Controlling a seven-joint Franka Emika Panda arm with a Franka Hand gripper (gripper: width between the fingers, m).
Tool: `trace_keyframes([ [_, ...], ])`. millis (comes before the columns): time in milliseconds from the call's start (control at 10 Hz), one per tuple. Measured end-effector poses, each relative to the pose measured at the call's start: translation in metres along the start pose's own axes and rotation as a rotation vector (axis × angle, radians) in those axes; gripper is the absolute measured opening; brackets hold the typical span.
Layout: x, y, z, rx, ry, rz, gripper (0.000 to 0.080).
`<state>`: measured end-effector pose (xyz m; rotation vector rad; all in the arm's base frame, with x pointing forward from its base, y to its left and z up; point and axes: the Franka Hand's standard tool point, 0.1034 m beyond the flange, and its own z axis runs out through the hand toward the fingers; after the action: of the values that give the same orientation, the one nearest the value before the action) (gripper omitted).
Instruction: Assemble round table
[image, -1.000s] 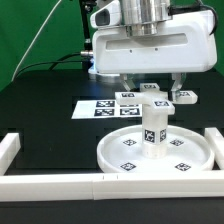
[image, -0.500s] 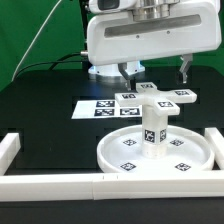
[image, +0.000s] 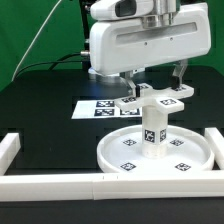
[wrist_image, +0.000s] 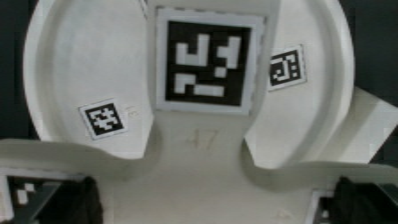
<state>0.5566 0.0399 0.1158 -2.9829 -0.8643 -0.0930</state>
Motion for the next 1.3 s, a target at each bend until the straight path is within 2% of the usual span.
trace_keyframes([
  [100,0.004,0.002,-0.002,-0.019,-0.019,-0.197,0.0649],
  [400,0.011,-0.001,-0.001,-0.038,-0.07,-0.548,0.0649],
  [900,0.007,0.004,0.001,-0.036,-0.1,-0.875,0.0649],
  [1200,0.003,0.004,0.015,-0.025,-0.106,-0.836,0.0649],
  [1300,0.002,0.007,0.015,-0.033,-0.101,-0.816,0.0649],
])
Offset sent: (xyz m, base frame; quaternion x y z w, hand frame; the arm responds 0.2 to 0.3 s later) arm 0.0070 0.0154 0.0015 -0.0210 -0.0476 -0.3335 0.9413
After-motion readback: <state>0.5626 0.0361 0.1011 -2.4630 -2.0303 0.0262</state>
